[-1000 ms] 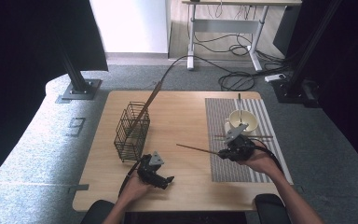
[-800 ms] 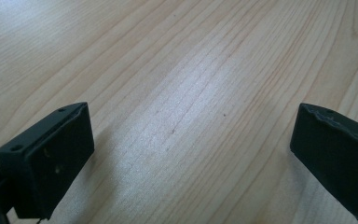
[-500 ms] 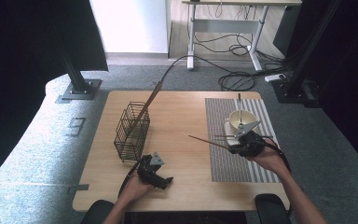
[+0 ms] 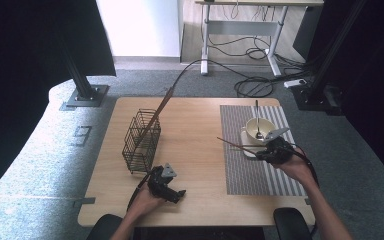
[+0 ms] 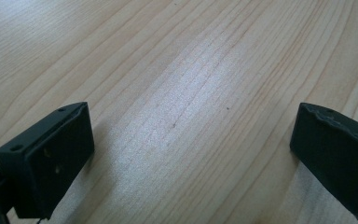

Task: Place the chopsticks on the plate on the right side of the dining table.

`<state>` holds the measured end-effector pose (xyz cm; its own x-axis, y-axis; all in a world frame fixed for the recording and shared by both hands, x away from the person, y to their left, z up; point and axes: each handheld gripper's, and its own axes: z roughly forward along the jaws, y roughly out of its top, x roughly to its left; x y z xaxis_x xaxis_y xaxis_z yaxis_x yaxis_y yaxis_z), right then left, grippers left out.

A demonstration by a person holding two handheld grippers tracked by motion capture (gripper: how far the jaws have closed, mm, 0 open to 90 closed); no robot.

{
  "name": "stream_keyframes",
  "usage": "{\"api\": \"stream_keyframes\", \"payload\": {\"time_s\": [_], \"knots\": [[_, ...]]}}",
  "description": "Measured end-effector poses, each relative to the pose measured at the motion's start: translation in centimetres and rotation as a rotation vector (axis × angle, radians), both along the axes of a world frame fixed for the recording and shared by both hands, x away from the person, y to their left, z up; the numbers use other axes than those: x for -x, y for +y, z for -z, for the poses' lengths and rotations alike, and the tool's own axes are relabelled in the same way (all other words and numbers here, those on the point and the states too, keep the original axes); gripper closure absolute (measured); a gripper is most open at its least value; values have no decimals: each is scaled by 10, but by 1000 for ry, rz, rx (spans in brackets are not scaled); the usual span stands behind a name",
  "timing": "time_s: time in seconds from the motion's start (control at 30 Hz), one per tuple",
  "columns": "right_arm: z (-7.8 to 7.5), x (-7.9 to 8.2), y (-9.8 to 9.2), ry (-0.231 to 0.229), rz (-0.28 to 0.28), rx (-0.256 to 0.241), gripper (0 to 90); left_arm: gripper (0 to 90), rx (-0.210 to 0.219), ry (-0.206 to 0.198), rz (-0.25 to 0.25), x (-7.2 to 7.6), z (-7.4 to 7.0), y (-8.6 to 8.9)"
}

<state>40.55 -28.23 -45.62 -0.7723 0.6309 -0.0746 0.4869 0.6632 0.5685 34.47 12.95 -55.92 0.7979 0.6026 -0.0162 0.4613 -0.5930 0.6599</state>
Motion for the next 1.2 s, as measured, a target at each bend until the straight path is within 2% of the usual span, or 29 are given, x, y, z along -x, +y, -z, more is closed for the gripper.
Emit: {"api": "stream_keyframes", "payload": {"time_s": [0.63,1.03,1.2], "knots": [[30,-22,-33,11,113,12,830,0,0,2,-1,0,0,0],[42,-31,-48,12,122,38,827,0,1,2,-2,0,0,0],[46,-36,-53,27,142,28,819,0,1,2,-2,0,0,0]]}}
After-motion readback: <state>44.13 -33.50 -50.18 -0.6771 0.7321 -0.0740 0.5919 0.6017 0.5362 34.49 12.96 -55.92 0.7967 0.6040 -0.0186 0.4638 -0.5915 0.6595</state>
